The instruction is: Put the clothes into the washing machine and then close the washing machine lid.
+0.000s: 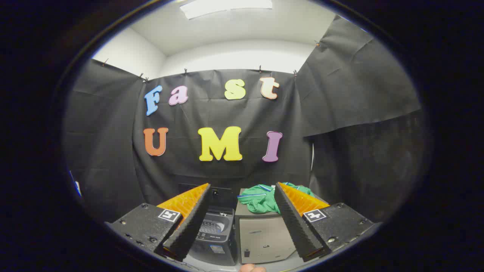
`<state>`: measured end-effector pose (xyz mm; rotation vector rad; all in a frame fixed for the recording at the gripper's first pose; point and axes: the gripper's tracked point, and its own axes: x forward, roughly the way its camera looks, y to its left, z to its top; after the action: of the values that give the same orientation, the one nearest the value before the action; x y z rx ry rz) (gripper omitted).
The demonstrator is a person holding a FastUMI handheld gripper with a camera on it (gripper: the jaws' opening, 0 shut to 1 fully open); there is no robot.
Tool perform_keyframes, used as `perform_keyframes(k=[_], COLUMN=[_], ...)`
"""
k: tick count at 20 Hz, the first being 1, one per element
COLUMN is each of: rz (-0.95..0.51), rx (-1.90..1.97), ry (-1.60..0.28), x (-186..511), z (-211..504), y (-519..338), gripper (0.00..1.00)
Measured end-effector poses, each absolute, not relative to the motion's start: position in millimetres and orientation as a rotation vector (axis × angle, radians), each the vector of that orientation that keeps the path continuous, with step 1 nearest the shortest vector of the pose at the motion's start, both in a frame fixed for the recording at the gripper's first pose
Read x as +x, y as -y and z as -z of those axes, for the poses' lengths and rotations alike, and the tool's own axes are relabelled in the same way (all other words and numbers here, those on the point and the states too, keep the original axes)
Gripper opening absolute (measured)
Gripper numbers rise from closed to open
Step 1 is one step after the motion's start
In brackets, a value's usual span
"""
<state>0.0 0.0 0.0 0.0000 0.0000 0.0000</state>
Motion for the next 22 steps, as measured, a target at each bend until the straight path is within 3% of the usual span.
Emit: perform_keyframes(k=[22], rz=[0.02], rx=[-0.001], ry=[0.032], x=[-5], z=[-10], y=[8], gripper=[1.0])
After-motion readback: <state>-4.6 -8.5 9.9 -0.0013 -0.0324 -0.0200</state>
